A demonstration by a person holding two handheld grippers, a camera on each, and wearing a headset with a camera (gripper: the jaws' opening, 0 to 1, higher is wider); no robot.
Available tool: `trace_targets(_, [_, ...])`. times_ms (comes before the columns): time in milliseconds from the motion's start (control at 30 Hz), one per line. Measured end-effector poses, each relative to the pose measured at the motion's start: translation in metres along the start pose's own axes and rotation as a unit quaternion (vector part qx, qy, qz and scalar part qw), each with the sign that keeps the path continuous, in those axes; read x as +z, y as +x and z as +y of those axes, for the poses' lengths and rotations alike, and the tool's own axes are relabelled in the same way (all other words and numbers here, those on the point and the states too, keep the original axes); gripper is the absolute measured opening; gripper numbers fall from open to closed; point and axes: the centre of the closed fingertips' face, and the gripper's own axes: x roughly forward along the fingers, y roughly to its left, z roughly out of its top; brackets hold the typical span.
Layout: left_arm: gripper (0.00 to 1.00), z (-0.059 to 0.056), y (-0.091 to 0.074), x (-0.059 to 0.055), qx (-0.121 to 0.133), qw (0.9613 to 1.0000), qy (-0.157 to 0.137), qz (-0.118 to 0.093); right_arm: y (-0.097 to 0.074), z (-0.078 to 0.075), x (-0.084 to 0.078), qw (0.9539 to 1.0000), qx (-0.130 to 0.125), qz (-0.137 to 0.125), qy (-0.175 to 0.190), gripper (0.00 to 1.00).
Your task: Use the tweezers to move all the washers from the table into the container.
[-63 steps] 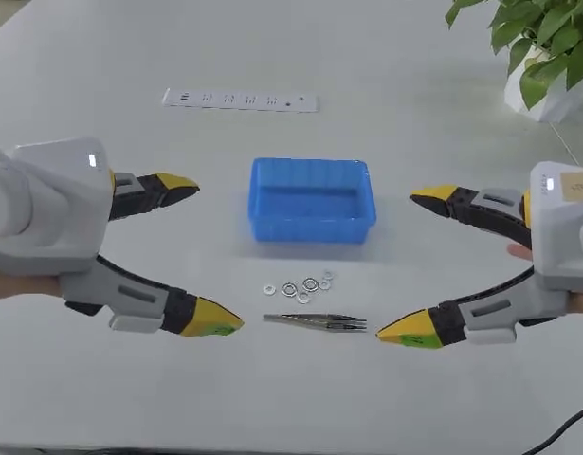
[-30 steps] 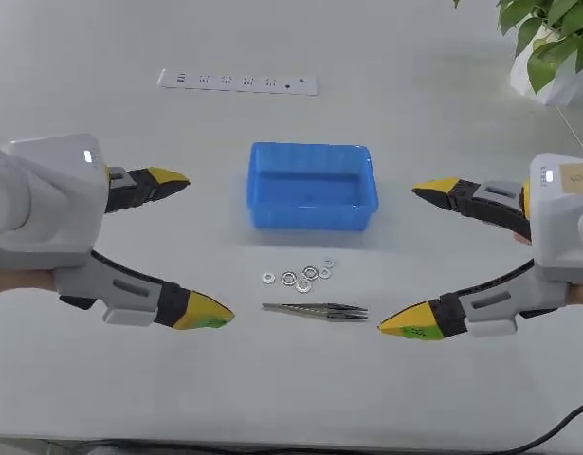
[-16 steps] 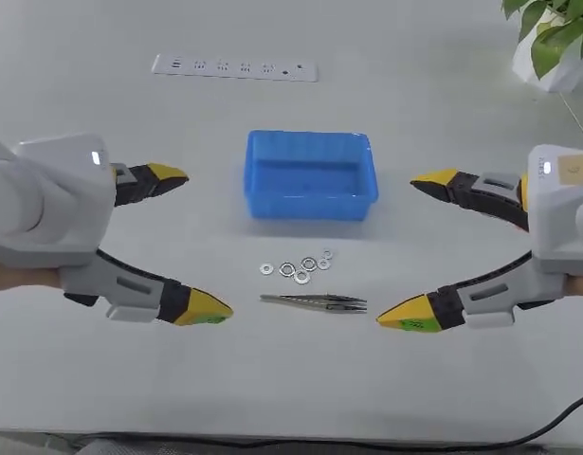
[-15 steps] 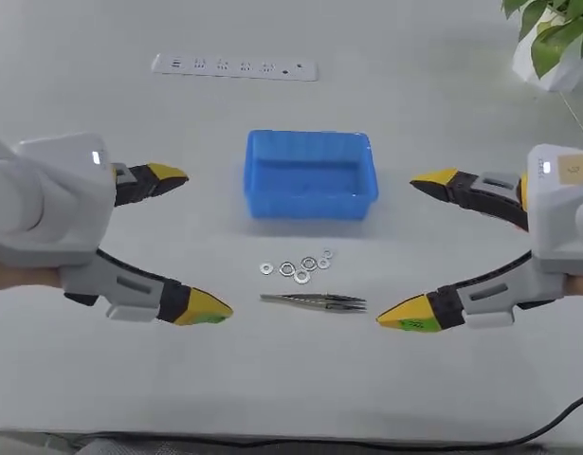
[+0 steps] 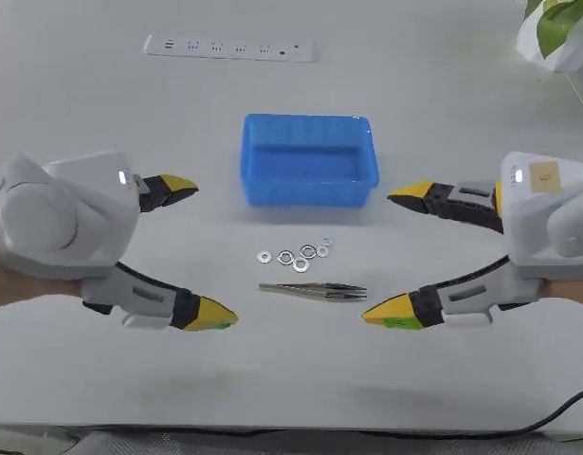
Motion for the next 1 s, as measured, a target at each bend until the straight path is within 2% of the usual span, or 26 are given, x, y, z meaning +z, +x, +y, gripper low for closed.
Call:
trace_targets(67, [0.83,0.0,0.005,0.0,-0.002,1.0,-0.002,-0.003,0.007,0.006,-0.007,0.9996,0.015,0.018,0.013,0.76])
trace_targets(167, [0.74,-0.007,0.014,-0.001,-0.022,0.9996,0.016,0.002,0.018,0.01,-0.016,0.9988,0.029,0.037,0.016,0.71])
trace_targets(267, [0.7,-0.019,0.024,-0.001,-0.045,0.9988,0.017,0.005,0.031,0.018,-0.025,0.9967,0.05,0.062,0.014,0.62])
trace_targets(367, [0.64,-0.029,0.034,-0.005,-0.065,0.9973,0.029,0.015,0.039,0.019,-0.032,0.9951,0.058,0.079,0.009,0.59])
trace_targets(533, [0.58,-0.044,0.049,-0.01,-0.091,0.9941,0.049,0.032,0.052,0.02,-0.034,0.9933,0.072,0.09,0.01,0.51])
trace_targets(600, [0.51,-0.049,0.052,-0.014,-0.102,0.993,0.042,0.043,0.055,0.02,-0.036,0.9923,0.076,0.097,0.003,0.49])
trace_targets(633, [0.42,-0.051,0.053,-0.016,-0.109,0.9925,0.027,0.049,0.056,0.021,-0.037,0.9918,0.079,0.1,0.001,0.48])
trace_targets(700, [0.35,-0.051,0.056,-0.017,-0.11,0.9921,0.029,0.053,0.058,0.02,-0.04,0.9906,0.082,0.109,-0.005,0.47])
trace_targets(833, [0.38,-0.053,0.059,-0.021,-0.118,0.9897,0.039,0.07,0.06,0.019,-0.044,0.9882,0.091,0.122,-0.019,0.37])
trace_targets(867, [0.37,-0.053,0.061,-0.017,-0.12,0.9902,0.038,0.061,0.06,0.019,-0.045,0.9878,0.091,0.125,-0.023,0.36])
trace_targets(900, [0.36,-0.053,0.062,-0.017,-0.118,0.9903,0.039,0.062,0.061,0.019,-0.047,0.987,0.091,0.13,-0.027,0.34])
trace_targets(933, [0.34,-0.05,0.063,-0.015,-0.113,0.9905,0.046,0.063,0.062,0.018,-0.046,0.9873,0.085,0.127,-0.044,0.33])
trace_targets(1000, [0.26,-0.052,0.063,-0.014,-0.125,0.9883,0.051,0.07,0.062,0.018,-0.046,0.9872,0.083,0.129,-0.043,0.31])
